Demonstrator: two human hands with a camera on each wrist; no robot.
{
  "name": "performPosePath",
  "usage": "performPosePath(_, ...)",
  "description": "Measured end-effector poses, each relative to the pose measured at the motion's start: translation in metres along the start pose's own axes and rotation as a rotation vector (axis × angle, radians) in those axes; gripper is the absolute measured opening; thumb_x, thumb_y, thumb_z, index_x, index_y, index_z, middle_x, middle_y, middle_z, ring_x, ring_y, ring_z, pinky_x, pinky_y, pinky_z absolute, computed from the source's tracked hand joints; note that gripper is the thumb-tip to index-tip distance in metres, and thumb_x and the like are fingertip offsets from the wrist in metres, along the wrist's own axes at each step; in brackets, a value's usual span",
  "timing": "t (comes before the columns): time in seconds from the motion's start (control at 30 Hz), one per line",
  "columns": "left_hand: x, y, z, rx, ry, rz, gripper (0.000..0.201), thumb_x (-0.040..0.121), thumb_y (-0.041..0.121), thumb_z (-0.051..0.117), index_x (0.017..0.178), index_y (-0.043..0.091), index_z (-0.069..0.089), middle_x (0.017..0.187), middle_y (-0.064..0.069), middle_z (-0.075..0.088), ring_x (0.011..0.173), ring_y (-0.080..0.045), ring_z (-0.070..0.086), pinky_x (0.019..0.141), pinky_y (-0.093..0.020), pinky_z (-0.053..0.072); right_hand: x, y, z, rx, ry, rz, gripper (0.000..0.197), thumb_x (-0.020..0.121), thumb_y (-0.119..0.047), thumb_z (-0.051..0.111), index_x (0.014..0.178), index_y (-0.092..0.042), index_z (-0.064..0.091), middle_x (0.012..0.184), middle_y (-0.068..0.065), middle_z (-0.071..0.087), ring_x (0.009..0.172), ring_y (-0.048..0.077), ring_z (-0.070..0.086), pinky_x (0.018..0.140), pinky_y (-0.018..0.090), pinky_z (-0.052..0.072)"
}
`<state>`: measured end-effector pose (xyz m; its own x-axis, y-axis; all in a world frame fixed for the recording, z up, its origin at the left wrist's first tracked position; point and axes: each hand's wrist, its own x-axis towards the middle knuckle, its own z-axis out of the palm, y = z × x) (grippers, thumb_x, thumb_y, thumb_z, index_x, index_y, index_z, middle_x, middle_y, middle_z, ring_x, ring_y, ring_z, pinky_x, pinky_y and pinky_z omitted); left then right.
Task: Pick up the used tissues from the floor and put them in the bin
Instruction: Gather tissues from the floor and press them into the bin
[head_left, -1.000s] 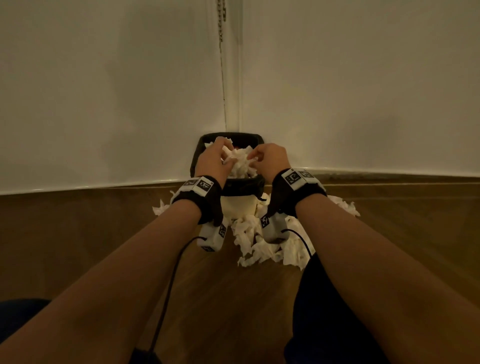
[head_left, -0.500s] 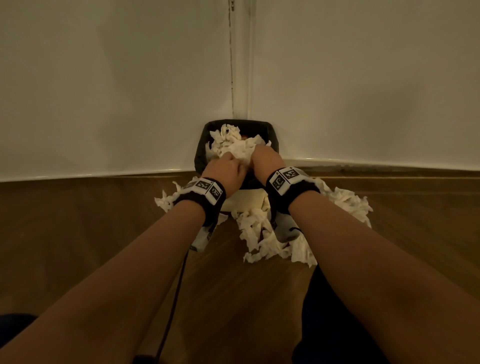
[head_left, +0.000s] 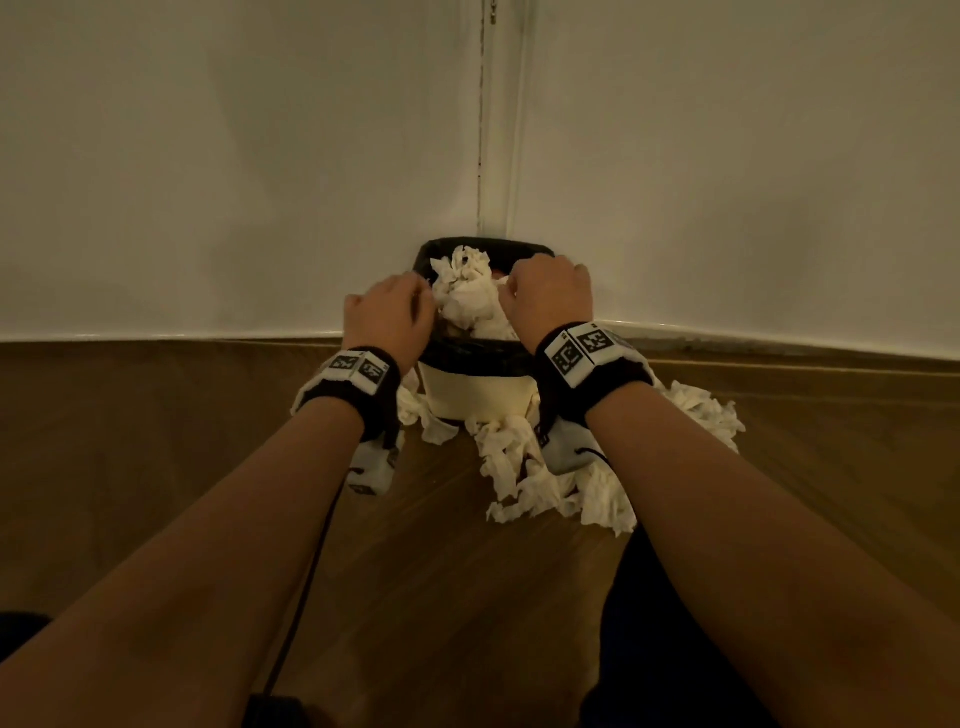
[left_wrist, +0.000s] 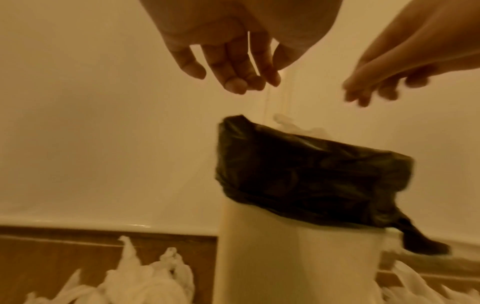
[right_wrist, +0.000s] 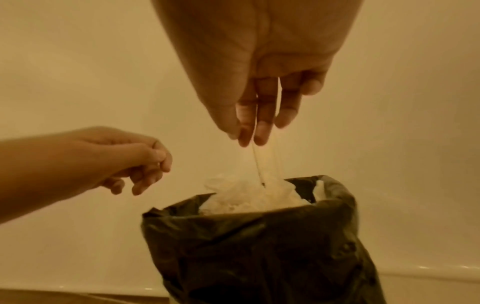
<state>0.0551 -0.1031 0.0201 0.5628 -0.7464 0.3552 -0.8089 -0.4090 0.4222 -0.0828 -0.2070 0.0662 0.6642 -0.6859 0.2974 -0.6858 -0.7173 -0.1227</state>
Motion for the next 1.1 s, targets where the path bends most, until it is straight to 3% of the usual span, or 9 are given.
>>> performPosePath(0.1, -0.003, -0.028, -0.010, 0.008, 0.056, -0.122, 0.015, 0.094, 0.032, 0.036, 0.089, 0.026, 0.048, 0.080, 0.008, 0.054, 0.072, -0.017, 0.049, 0.083, -0.034, 0.027, -0.007, -0.014, -0.009, 0.208, 0.000, -0.037, 0.031, 0.095, -0.032, 0.045, 0.090, -0.010, 0.067, 0.089, 0.006, 0.065, 0.085, 0.021, 0.060, 0.078, 0.034, 0.049)
performPosePath(0.2, -0.015, -0.049, -0.014, 0.017, 0.023, -0.231, 0.014, 0.094, 0.033, 0.039, 0.091, 0.025, 0.051, 0.080, 0.006, 0.057, 0.075, -0.021, 0.055, 0.092, -0.039, 0.035, -0.018, -0.033, -0.010, 0.401, -0.089, -0.079, 0.027, 0.095, -0.027, 0.049, 0.087, -0.008, 0.067, 0.083, 0.007, 0.064, 0.077, 0.016, 0.057, 0.074, 0.026, 0.046)
performPosePath(0.27, -0.024, -0.060, -0.014, 0.025, -0.028, -0.283, 0.013, 0.093, 0.031, 0.042, 0.094, 0.025, 0.053, 0.079, 0.005, 0.059, 0.078, -0.025, 0.060, 0.093, -0.042, 0.042, -0.024, -0.045, -0.006, 0.412, -0.157, -0.116, 0.026, 0.096, -0.026, 0.049, 0.091, -0.007, 0.067, 0.086, 0.007, 0.064, 0.079, 0.015, 0.056, 0.073, 0.022, 0.040)
performPosePath(0.37, -0.037, -0.074, -0.012, 0.047, -0.117, -0.337, 0.016, 0.091, 0.021, 0.041, 0.099, 0.023, 0.055, 0.068, 0.004, 0.057, 0.079, -0.029, 0.062, 0.088, -0.040, 0.046, -0.029, -0.059, 0.005, 0.376, -0.255, -0.167, 0.027, 0.097, -0.026, 0.048, 0.096, -0.007, 0.066, 0.093, 0.009, 0.065, 0.088, 0.019, 0.059, 0.078, 0.024, 0.042)
performPosePath(0.53, -0.043, -0.105, 0.003, 0.020, -0.261, -0.463, 0.027, 0.093, 0.023, 0.038, 0.112, 0.021, 0.058, 0.108, -0.013, 0.065, 0.096, -0.033, 0.061, 0.088, -0.039, 0.048, -0.034, -0.079, 0.035, 0.327, -0.424, -0.184, 0.026, 0.097, -0.019, 0.043, 0.097, -0.004, 0.064, 0.098, 0.012, 0.065, 0.091, 0.024, 0.062, 0.081, 0.031, 0.048)
performPosePath(0.7, -0.047, -0.137, 0.033, 0.044, -0.393, -0.564, 0.029, 0.093, 0.021, 0.044, 0.121, 0.018, 0.051, 0.115, -0.017, 0.059, 0.099, -0.035, 0.060, 0.080, -0.037, 0.050, -0.043, -0.087, 0.085, 0.182, -0.697, -0.136, 0.030, 0.098, -0.016, 0.043, 0.119, -0.002, 0.058, 0.114, 0.016, 0.063, 0.104, 0.028, 0.060, 0.087, 0.034, 0.048)
performPosePath(0.83, -0.051, -0.160, 0.055, 0.076, -0.452, -0.645, 0.037, 0.093, 0.022, 0.044, 0.128, 0.014, 0.036, 0.110, -0.020, 0.057, 0.094, -0.036, 0.059, 0.076, -0.039, 0.048, -0.042, -0.086, 0.122, 0.215, -0.861, -0.066, 0.031, 0.095, -0.015, 0.049, 0.121, -0.003, 0.060, 0.121, 0.016, 0.058, 0.109, 0.029, 0.057, 0.092, 0.033, 0.046)
performPosePath(0.93, -0.053, -0.177, 0.066, 0.114, -0.504, -0.608, 0.030, 0.092, 0.022, 0.045, 0.122, 0.019, 0.046, 0.112, -0.016, 0.058, 0.097, -0.033, 0.059, 0.082, -0.040, 0.051, -0.039, -0.086, 0.148, 0.281, -0.867, -0.043, 0.039, 0.093, -0.015, 0.052, 0.132, -0.007, 0.051, 0.135, 0.013, 0.048, 0.119, 0.028, 0.051, 0.098, 0.032, 0.043)
performPosePath(1.1, -0.053, -0.193, 0.089, 0.226, -0.569, -0.488, 0.029, 0.093, 0.022, 0.045, 0.120, 0.025, 0.056, 0.140, -0.011, 0.039, 0.127, -0.032, 0.037, 0.103, -0.044, 0.038, -0.035, -0.091, 0.182, 0.363, -0.875, -0.072, 0.040, 0.093, -0.007, 0.048, 0.131, -0.016, 0.055, 0.156, 0.002, 0.014, 0.141, 0.027, 0.022, 0.115, 0.032, 0.021)
